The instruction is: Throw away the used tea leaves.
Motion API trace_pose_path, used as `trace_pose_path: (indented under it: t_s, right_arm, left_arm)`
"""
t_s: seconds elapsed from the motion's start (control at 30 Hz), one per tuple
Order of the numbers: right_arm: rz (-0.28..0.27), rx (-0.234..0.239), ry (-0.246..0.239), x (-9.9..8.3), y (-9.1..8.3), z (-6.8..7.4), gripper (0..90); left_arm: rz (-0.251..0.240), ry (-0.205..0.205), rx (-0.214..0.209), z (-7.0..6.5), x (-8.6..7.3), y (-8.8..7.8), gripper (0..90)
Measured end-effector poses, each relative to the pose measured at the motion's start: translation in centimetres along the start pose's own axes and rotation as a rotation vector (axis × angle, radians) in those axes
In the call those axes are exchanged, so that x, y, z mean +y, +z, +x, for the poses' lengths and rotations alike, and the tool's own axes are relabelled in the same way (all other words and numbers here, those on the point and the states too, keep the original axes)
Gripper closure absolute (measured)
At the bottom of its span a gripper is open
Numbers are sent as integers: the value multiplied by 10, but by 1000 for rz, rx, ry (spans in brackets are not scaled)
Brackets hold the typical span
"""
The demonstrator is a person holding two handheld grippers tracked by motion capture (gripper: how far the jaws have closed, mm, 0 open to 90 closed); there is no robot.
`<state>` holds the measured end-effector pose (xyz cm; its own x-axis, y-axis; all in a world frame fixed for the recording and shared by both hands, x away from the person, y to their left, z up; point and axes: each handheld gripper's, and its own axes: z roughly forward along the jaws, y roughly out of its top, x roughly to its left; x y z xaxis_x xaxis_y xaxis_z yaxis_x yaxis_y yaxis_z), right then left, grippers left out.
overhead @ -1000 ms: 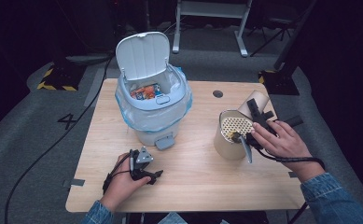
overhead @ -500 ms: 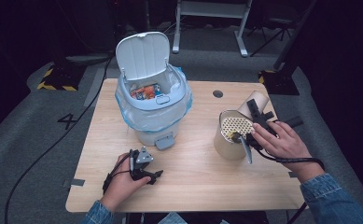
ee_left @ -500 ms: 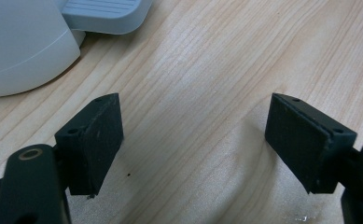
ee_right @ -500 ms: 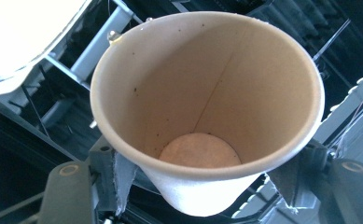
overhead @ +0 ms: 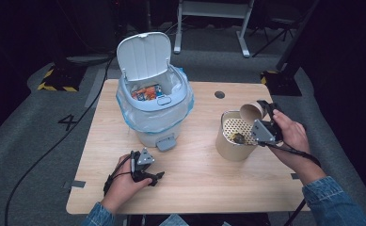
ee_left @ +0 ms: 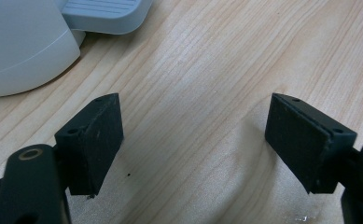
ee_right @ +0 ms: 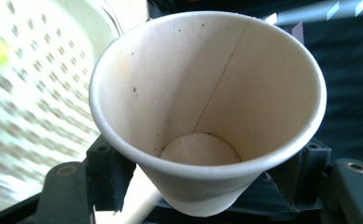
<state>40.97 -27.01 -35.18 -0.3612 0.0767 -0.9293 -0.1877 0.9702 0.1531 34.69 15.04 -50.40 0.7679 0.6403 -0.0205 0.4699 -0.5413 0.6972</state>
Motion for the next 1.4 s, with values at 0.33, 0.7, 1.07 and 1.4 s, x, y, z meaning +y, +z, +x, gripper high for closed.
trace_pose_path:
  t_s: [0.33, 0.7, 1.07, 1.4]
  right_arm:
    - [-122, 306, 672, -29, 5, -9, 309]
    - [-211, 558, 1148, -60, 11, -12, 302]
    - [-313, 605, 1132, -68, 6, -17, 301]
    - [-303, 582, 1097, -62, 4, -26, 299]
  left_arm:
    - [0, -1, 0, 0, 0, 0, 199]
    - [0, -3, 0, 0, 0, -1, 200]
    - [1, -3, -1, 0, 0, -1, 200]
    - [1, -4, -1, 0, 0, -1, 200]
